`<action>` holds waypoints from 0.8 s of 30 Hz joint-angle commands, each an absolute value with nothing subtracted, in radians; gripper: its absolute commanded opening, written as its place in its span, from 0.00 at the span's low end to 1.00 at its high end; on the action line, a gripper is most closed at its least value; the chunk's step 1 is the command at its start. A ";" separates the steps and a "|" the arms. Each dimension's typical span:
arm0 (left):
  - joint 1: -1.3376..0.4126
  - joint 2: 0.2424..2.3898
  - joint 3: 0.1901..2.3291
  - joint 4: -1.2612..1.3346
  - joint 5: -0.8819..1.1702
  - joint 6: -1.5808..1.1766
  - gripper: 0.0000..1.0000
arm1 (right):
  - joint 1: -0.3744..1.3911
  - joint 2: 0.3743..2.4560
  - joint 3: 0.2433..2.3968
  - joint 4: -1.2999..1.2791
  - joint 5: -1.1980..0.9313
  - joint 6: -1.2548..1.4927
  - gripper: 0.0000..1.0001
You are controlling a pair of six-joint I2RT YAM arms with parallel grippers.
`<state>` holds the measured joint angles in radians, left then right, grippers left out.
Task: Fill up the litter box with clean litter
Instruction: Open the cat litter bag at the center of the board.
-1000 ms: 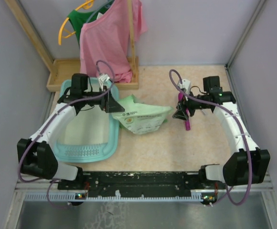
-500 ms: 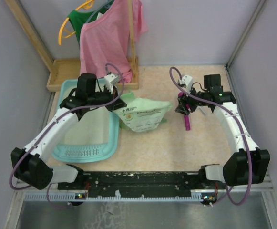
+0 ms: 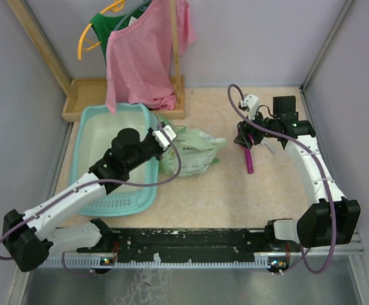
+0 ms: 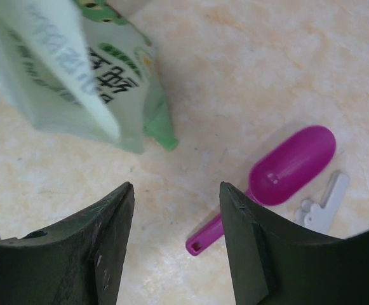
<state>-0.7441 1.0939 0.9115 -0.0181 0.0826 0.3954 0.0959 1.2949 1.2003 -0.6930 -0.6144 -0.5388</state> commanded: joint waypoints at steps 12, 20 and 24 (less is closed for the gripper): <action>-0.842 1.013 0.710 0.546 -0.221 0.572 0.00 | 0.212 1.372 1.503 -1.099 -0.994 -0.902 0.59; -0.910 1.019 0.734 0.567 -0.264 0.629 0.00 | 0.256 1.417 1.463 -0.807 -0.803 -0.702 0.59; -0.938 1.004 0.734 0.548 -0.281 0.640 0.00 | 0.256 1.467 1.531 -0.770 -0.792 -0.654 0.58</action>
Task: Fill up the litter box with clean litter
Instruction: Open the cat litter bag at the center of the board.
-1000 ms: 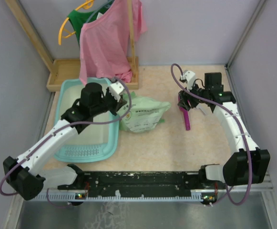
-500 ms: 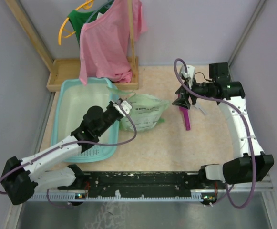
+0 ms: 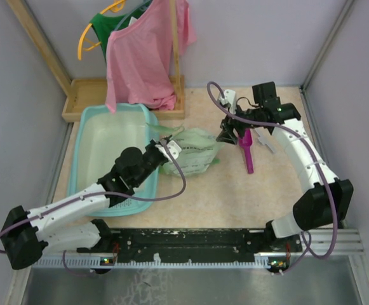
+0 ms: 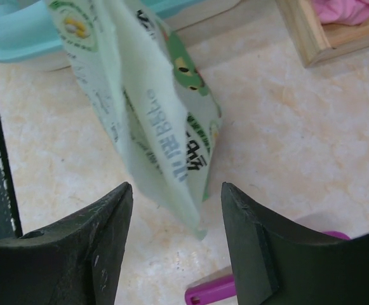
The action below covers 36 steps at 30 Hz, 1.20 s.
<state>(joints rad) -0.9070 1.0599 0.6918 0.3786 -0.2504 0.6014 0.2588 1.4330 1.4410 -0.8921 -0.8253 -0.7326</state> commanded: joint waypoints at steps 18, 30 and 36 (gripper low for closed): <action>-0.980 0.972 0.706 0.554 -0.339 0.653 0.00 | 0.266 1.620 1.684 -1.068 -0.921 -0.806 0.54; -0.989 0.975 0.718 0.535 -0.331 0.626 0.00 | 0.297 1.615 1.612 -1.045 -0.930 -0.796 0.49; -0.994 0.981 0.725 0.531 -0.324 0.617 0.00 | 0.319 1.628 1.602 -1.070 -0.923 -0.822 0.47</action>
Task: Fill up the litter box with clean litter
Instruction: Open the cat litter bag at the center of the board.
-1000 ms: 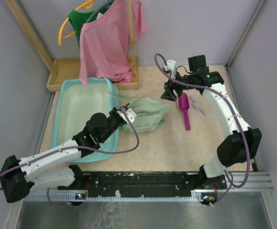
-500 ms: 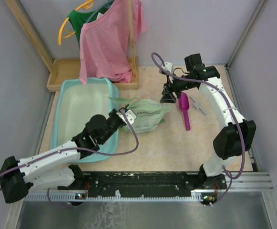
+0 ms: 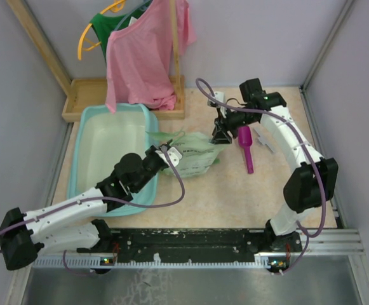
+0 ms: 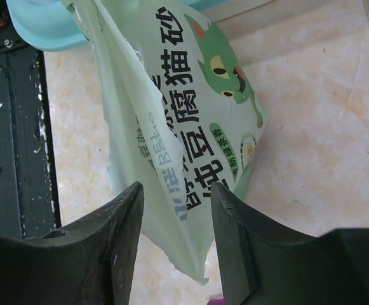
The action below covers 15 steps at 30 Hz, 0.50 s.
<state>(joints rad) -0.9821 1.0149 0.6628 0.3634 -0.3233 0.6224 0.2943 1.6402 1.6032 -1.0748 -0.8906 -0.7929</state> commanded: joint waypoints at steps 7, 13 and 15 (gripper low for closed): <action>-1.005 1.001 0.739 0.540 -0.310 0.600 0.00 | 0.347 1.633 1.549 -1.069 -0.906 -0.843 0.43; -1.012 1.002 0.743 0.538 -0.310 0.604 0.00 | 0.354 1.626 1.501 -0.954 -0.842 -0.766 0.22; -1.014 1.002 0.747 0.537 -0.306 0.604 0.00 | 0.355 1.621 1.489 -0.909 -0.810 -0.742 0.03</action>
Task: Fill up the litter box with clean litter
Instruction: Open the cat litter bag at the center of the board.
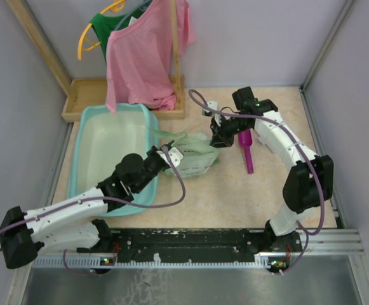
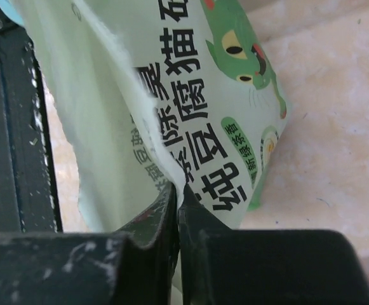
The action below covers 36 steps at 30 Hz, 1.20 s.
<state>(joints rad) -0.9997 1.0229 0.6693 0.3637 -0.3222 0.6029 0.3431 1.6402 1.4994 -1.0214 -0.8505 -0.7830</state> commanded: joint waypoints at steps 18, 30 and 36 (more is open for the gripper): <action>-1.017 1.146 0.847 0.679 -0.224 0.709 0.00 | 0.355 1.486 1.413 -0.445 -0.279 -0.525 0.00; -0.961 1.219 0.860 0.878 -0.303 0.826 0.00 | 0.341 1.442 1.532 -0.506 -0.295 -0.517 0.00; -0.883 1.322 0.943 0.947 -0.272 0.865 0.00 | 0.310 1.421 1.541 -0.545 -0.330 -0.503 0.00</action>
